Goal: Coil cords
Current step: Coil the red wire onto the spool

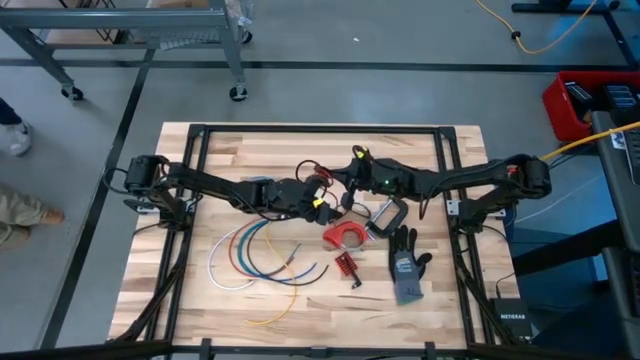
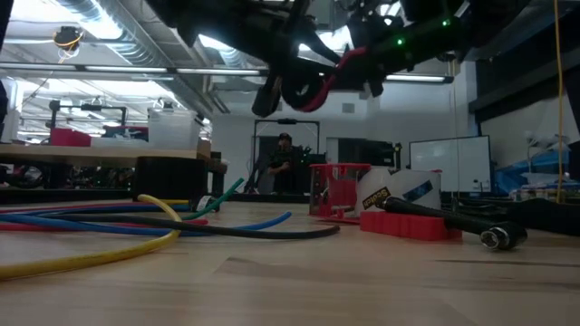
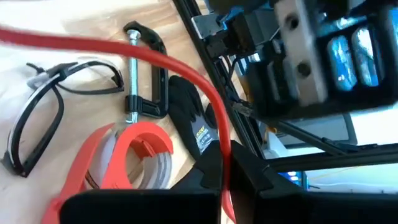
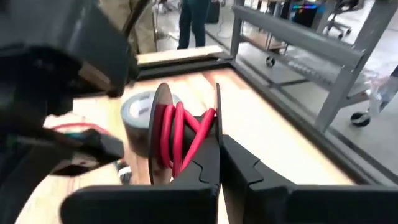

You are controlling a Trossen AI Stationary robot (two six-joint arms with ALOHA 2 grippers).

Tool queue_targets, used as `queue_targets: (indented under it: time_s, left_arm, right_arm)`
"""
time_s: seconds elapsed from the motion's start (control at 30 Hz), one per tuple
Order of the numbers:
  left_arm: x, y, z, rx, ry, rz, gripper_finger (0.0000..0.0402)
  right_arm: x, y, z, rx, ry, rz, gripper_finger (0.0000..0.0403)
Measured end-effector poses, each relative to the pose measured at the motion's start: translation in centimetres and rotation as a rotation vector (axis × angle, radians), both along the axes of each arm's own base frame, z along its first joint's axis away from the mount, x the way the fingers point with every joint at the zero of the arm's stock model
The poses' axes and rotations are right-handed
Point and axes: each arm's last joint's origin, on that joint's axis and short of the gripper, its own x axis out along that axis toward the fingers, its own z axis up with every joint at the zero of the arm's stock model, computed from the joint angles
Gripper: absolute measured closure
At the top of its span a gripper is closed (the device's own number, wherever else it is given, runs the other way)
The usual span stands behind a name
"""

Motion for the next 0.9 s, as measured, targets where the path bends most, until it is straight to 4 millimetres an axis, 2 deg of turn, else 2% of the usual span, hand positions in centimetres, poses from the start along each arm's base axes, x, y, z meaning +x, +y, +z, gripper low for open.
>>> queue_targets:
  time_s: [0.23, 0.53, 0.9]
  left_arm:
    - [-0.2, 0.2, -0.6, -0.035, 0.064, 0.017, 0.0401]
    - [-0.2, 0.7, -0.6, -0.052, 0.070, 0.039, 0.0402]
    - [-0.2, 0.9, -0.4, -0.023, 0.051, 0.033, 0.0402]
  right_arm:
    - [0.8, 1.4, -1.6, 0.009, 0.054, 0.052, 0.0402]
    - [1.0, 3.5, -1.7, 0.003, 0.056, 0.104, 0.0402]
    - [0.7, 3.8, -2.7, 0.007, 0.163, 0.104, 0.0402]
